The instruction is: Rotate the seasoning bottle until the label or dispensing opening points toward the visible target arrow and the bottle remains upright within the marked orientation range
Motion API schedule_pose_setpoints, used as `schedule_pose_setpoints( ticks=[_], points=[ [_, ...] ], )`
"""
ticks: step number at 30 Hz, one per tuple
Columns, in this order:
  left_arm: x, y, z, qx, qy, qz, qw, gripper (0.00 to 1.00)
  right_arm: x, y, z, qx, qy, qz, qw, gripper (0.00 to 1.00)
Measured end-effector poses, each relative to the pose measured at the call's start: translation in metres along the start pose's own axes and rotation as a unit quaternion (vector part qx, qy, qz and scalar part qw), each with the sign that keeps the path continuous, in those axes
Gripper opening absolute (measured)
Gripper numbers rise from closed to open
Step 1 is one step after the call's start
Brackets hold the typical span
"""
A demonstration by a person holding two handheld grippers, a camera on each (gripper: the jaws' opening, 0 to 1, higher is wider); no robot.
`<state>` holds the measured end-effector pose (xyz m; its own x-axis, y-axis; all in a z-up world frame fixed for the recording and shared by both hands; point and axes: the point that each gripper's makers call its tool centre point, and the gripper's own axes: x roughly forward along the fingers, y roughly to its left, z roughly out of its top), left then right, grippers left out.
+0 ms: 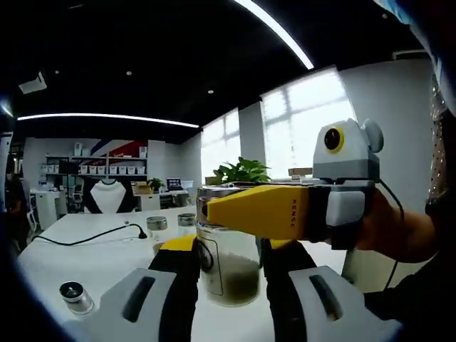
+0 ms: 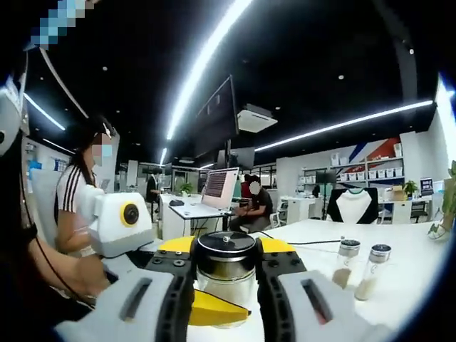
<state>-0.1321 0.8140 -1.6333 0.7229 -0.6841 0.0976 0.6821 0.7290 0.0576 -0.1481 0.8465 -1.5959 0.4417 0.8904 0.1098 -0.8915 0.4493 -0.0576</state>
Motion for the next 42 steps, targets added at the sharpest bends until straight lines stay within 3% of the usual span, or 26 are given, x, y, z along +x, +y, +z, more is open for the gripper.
schedule_pose_setpoints(
  ticks=[6,11,14,22,24,27,29,32,33,36,42],
  points=[
    [-0.001,-0.003,0.0,-0.006,-0.006,-0.008,0.9999,0.37,-0.001,0.0,-0.001,0.004,0.001,0.002,1.0,0.29],
    [0.001,-0.007,0.0,-0.002,-0.006,-0.008,1.0,0.45,0.0,0.001,-0.004,0.001,0.008,0.004,1.0,0.29],
    [-0.001,-0.001,0.001,0.005,-0.009,0.012,0.9999,0.38,0.0,0.004,-0.005,0.002,0.009,0.01,0.9999,0.29],
    [0.001,0.004,-0.009,0.016,0.007,0.043,0.9989,0.37,0.005,0.002,-0.008,-0.002,0.012,0.013,0.9998,0.3],
    [0.001,0.009,-0.009,0.025,0.01,0.064,0.9976,0.37,0.006,0.001,-0.007,-0.002,0.012,0.002,0.9999,0.31],
    [-0.001,0.021,-0.009,0.032,0.021,0.109,0.9933,0.37,0.005,-0.01,-0.009,-0.019,0.016,-0.06,0.9979,0.39],
    [-0.003,0.026,-0.009,0.048,0.028,0.137,0.989,0.37,0.007,-0.005,-0.011,-0.005,0.016,-0.063,0.9979,0.38],
    [-0.001,0.026,-0.008,0.061,0.032,0.153,0.9859,0.37,0.012,-0.003,-0.016,-0.001,0.019,-0.085,0.9962,0.35],
    [-0.004,0.03,-0.01,0.07,0.044,0.166,0.9826,0.37,0.011,-0.007,-0.01,-0.001,0.0,-0.102,0.9948,0.32],
    [-0.004,0.031,-0.007,0.069,0.037,0.168,0.9827,0.37,0.011,-0.008,-0.009,-0.001,-0.003,-0.109,0.994,0.31],
    [-0.006,0.035,-0.005,0.06,0.028,0.16,0.9849,0.37,0.014,-0.009,-0.008,0.014,-0.004,-0.084,0.9963,0.31]
  ],
)
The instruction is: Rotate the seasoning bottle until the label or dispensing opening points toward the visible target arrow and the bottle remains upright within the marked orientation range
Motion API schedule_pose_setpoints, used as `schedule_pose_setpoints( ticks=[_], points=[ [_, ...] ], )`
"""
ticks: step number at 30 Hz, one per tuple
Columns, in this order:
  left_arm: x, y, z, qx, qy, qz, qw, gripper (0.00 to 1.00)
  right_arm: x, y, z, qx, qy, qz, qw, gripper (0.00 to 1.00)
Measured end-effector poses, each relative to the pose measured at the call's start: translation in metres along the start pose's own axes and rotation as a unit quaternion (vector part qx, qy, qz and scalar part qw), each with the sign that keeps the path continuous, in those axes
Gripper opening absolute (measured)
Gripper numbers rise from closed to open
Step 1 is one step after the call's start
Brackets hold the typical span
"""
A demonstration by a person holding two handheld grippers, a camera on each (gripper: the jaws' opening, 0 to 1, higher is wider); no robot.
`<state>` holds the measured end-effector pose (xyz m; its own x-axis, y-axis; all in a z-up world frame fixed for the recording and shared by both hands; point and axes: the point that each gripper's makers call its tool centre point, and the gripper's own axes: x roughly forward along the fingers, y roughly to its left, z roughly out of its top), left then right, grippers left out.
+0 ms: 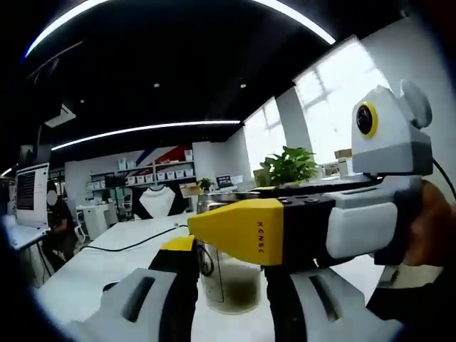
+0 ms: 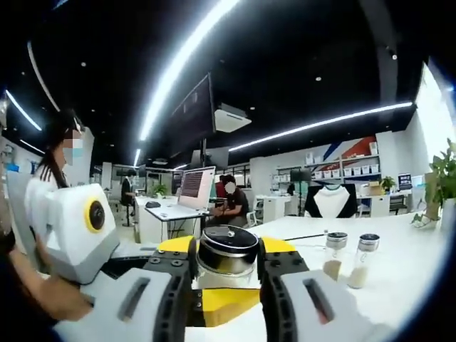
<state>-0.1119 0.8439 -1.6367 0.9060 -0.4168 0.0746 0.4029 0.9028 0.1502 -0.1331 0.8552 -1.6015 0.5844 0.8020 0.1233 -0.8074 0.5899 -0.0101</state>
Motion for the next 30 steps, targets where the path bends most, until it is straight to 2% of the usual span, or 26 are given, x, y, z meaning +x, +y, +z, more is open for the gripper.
schedule_pose_setpoints(
  ticks=[3,7,10,15,16,19,21,23,24,27,28,30],
  points=[
    [-0.002,0.0,0.004,0.003,-0.004,-0.005,1.0,0.36,-0.001,0.003,0.003,-0.002,-0.007,0.009,0.9999,0.3],
    [-0.003,0.001,0.007,0.001,-0.009,-0.009,0.9999,0.36,-0.004,0.007,0.007,0.001,-0.009,0.043,0.9991,0.28],
    [-0.005,-0.001,0.009,0.013,-0.01,-0.007,0.9998,0.36,-0.006,0.005,0.008,0.02,-0.002,0.047,0.9987,0.28],
    [-0.006,-0.003,0.01,0.013,-0.013,-0.01,0.9998,0.36,-0.008,0.006,0.006,0.026,-0.005,0.045,0.9987,0.28],
    [-0.006,-0.003,0.012,0.008,-0.016,-0.016,0.9997,0.36,-0.009,0.005,0.008,0.034,-0.015,0.049,0.9981,0.27],
    [-0.006,-0.007,0.011,0.012,-0.005,-0.029,0.9995,0.37,-0.012,0.003,0.006,0.048,-0.015,0.057,0.9971,0.27],
    [-0.006,-0.013,0.009,-0.02,0.004,-0.057,0.9982,0.37,-0.014,0.003,0.005,0.042,-0.012,0.067,0.9968,0.26],
    [-0.005,-0.014,0.01,-0.024,0.003,-0.065,0.9976,0.37,-0.016,0.006,0.006,0.038,-0.014,0.08,0.996,0.26],
    [-0.006,-0.016,0.01,-0.028,0.004,-0.073,0.997,0.37,-0.018,0.01,0.007,0.03,-0.017,0.094,0.9949,0.26],
    [-0.006,-0.02,0.012,-0.036,0.005,-0.091,0.9952,0.38,-0.023,0.011,0.01,0.042,-0.025,0.121,0.9914,0.26],
    [-0.006,-0.025,0.014,-0.039,0.004,-0.115,0.9925,0.38,-0.025,0.011,0.01,0.046,-0.027,0.129,0.9902,0.26],
    [-0.006,-0.029,0.014,-0.044,0.009,-0.134,0.99,0.38,-0.027,0.015,0.011,0.037,-0.03,0.148,0.9878,0.27]
  ],
)
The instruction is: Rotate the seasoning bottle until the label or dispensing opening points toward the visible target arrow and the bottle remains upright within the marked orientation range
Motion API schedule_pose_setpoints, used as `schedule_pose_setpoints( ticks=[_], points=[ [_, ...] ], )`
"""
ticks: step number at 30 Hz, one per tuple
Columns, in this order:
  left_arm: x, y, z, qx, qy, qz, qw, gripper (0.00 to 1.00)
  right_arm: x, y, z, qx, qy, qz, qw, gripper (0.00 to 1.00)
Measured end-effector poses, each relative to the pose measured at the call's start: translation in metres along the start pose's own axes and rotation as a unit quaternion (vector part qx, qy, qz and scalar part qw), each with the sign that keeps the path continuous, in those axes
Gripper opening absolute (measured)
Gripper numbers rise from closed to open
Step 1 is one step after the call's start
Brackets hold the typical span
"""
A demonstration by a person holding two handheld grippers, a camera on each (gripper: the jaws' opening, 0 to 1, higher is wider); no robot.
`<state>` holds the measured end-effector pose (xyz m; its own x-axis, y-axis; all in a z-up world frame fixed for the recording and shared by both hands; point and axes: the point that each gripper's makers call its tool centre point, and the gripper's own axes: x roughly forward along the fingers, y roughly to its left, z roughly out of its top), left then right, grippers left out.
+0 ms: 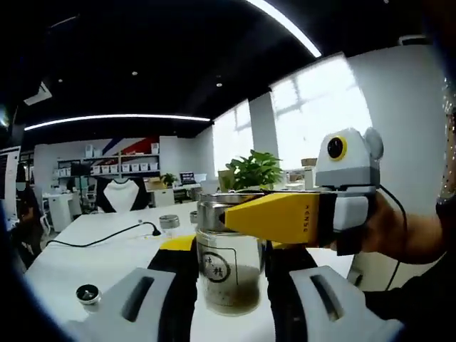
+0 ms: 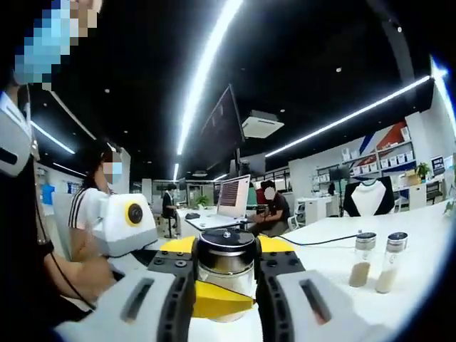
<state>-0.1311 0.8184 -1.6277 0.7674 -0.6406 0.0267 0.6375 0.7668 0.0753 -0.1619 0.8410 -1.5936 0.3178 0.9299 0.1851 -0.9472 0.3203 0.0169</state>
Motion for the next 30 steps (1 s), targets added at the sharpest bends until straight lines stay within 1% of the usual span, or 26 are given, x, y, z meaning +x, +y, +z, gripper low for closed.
schedule_pose_setpoints(
  ticks=[2,4,6,8,9,11,12,13,15,16,17,20,22,27,30],
  points=[
    [0.001,-0.002,0.0,0.001,0.0,-0.011,0.9999,0.37,-0.001,0.003,0.001,-0.011,-0.001,0.013,0.9999,0.27],
    [0.001,-0.004,0.001,0.007,-0.001,-0.012,0.9999,0.37,-0.003,0.003,0.001,-0.011,-0.004,0.02,0.9997,0.27],
    [0.001,-0.005,0.002,0.031,-0.005,-0.004,0.9995,0.37,-0.003,0.003,0.001,-0.013,-0.003,0.025,0.9996,0.28],
    [0.002,-0.004,-0.001,0.037,-0.003,0.011,0.9993,0.37,-0.001,0.004,-0.001,-0.015,0.008,0.022,0.9996,0.28],
    [0.003,-0.003,-0.001,0.039,-0.003,0.018,0.9991,0.37,-0.001,0.004,-0.002,-0.017,0.012,0.017,0.9996,0.28],
    [0.002,0.003,-0.003,0.041,-0.001,0.043,0.9982,0.37,0.001,-0.002,-0.004,-0.009,0.015,0.0,0.9998,0.29],
    [0.002,0.004,-0.003,0.044,0.0,0.048,0.9979,0.37,0.001,-0.005,-0.005,-0.005,0.016,-0.011,0.9998,0.28],
    [0.002,0.008,-0.004,0.049,0.001,0.066,0.9966,0.37,0.002,-0.006,-0.007,0.002,0.017,-0.022,0.9996,0.28],
    [0.002,0.011,-0.005,0.055,0.003,0.081,0.9952,0.37,0.004,-0.008,-0.007,0.009,0.015,-0.034,0.9993,0.28],
    [0.001,0.015,-0.006,0.058,0.006,0.098,0.9934,0.37,0.005,-0.012,-0.008,0.02,0.012,-0.055,0.9982,0.28],
    [0.0,0.017,-0.006,0.065,0.008,0.106,0.9922,0.37,0.006,-0.012,-0.009,0.025,0.009,-0.065,0.9975,0.28],
    [-0.001,0.019,-0.008,0.075,0.015,0.122,0.9895,0.37,0.011,-0.011,-0.01,0.023,0.01,-0.081,0.9964,0.28],
    [-0.002,0.02,-0.01,0.086,0.02,0.131,0.9875,0.37,0.015,-0.013,-0.012,0.016,0.018,-0.093,0.9954,0.29],
    [-0.006,0.026,-0.013,0.104,0.026,0.154,0.9822,0.37,0.023,-0.015,-0.015,0.018,0.027,-0.103,0.9941,0.3],
    [-0.007,0.029,-0.016,0.12,0.032,0.161,0.9792,0.37,0.027,-0.018,-0.019,0.022,0.037,-0.101,0.9939,0.3]
  ],
)
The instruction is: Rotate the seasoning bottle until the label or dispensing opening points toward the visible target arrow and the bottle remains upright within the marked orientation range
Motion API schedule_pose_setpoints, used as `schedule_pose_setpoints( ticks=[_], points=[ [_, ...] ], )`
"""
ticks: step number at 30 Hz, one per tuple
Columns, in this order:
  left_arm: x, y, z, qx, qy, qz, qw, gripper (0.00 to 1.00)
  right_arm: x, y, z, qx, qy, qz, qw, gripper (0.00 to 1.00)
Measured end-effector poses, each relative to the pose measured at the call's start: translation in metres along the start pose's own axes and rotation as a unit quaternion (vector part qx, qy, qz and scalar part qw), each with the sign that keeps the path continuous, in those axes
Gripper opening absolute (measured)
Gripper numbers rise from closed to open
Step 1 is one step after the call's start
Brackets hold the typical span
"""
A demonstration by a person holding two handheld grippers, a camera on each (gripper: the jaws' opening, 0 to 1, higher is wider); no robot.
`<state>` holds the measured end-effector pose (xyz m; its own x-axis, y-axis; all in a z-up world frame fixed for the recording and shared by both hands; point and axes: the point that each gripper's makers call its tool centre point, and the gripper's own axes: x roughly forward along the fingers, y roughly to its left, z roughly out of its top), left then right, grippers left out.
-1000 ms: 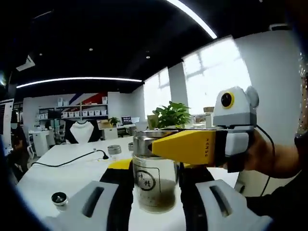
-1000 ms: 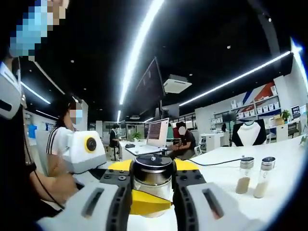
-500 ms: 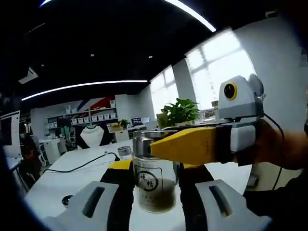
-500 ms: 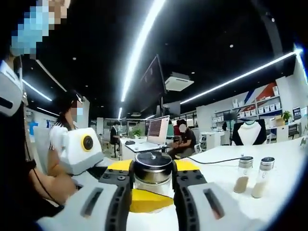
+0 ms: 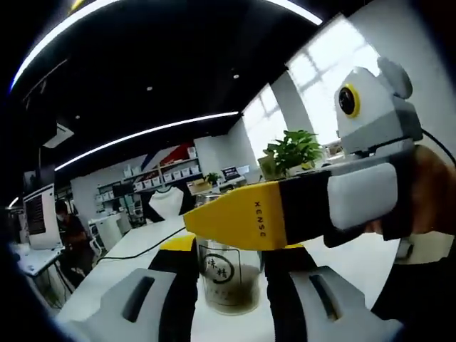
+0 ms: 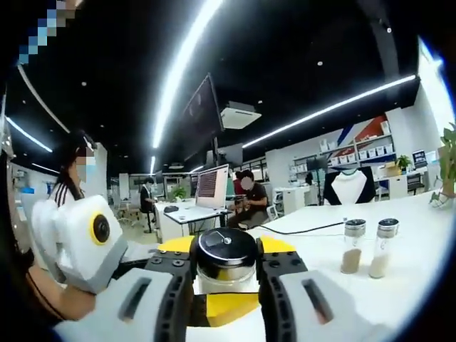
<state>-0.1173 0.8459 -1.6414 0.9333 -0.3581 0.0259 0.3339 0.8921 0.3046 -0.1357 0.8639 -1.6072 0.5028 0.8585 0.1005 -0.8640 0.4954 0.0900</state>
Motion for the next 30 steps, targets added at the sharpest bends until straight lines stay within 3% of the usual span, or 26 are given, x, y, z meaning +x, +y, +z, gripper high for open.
schedule_pose_setpoints(
  ticks=[2,4,13,18,23,25,30],
  points=[
    [0.0,0.002,-0.002,-0.005,-0.001,-0.003,1.0,0.37,0.001,-0.001,-0.002,0.0,0.002,0.007,1.0,0.3],
    [0.002,-0.002,-0.005,-0.043,-0.01,-0.041,0.9982,0.37,0.003,-0.007,-0.005,0.009,0.001,0.018,0.9998,0.29],
    [-0.001,0.003,-0.027,-0.102,0.001,-0.117,0.9879,0.36,0.015,-0.009,-0.026,0.017,0.039,0.094,0.9946,0.29],
    [-0.009,0.017,-0.046,-0.116,0.024,-0.109,0.987,0.35,0.033,-0.002,-0.04,0.007,0.059,0.124,0.9905,0.29],
    [-0.026,0.038,-0.069,-0.123,0.05,-0.087,0.9873,0.38,0.049,-0.004,-0.052,0.012,0.065,0.129,0.9894,0.29],
    [-0.035,0.049,-0.078,-0.119,0.06,-0.073,0.9884,0.38,0.061,-0.015,-0.066,0.014,0.076,0.123,0.9894,0.29],
    [-0.055,0.073,-0.091,-0.153,0.062,-0.043,0.9854,0.43,0.084,-0.031,-0.09,0.01,0.097,0.122,0.9877,0.29]
  ],
)
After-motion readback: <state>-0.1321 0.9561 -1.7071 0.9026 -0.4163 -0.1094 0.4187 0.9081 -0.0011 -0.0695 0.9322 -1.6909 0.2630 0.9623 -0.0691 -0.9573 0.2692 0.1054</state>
